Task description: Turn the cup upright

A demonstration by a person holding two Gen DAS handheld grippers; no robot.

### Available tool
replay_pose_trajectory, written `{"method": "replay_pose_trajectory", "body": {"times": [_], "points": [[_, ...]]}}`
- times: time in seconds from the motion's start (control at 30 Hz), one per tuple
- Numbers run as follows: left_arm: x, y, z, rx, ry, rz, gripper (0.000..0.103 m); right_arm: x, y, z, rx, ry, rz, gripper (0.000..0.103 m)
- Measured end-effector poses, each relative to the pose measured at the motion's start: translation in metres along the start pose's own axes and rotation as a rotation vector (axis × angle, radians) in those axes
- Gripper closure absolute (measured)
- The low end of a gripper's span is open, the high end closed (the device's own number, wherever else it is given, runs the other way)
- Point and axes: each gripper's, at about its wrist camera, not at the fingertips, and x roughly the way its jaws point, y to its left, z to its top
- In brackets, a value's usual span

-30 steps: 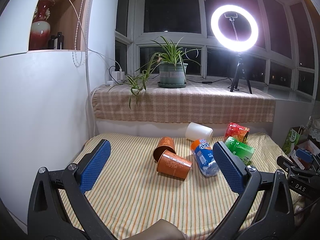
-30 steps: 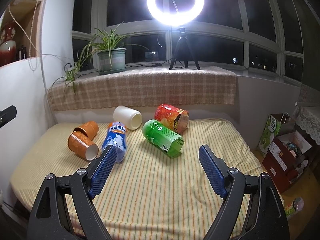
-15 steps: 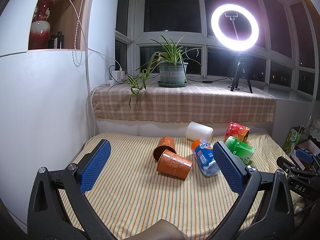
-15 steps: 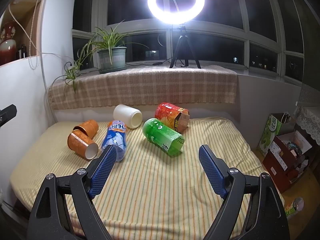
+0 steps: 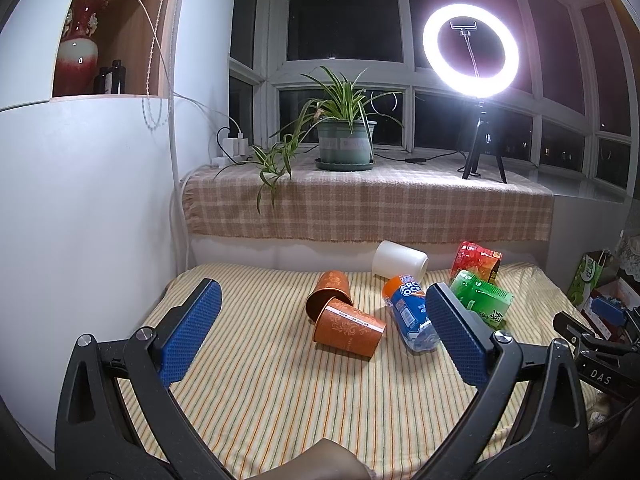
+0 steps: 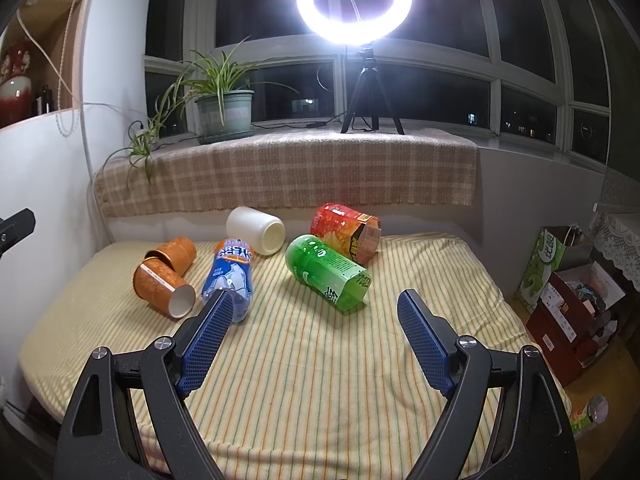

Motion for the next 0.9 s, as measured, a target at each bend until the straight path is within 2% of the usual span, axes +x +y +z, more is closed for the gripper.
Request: {"method": "replay_pose_trajectory", "body": {"times": [0.47, 0.9], "points": [[0.01, 0.013, -0.016, -0.001, 0.019, 0.003, 0.0, 0.012, 0.007, 0.005, -0.031, 0.016, 0.009, 0.019], [0.033, 0.012, -0.006, -0.006, 0.066, 0.015, 0.0, 0.038, 0.02, 0.017, -0.088, 0.016, 0.073, 0.019]]}}
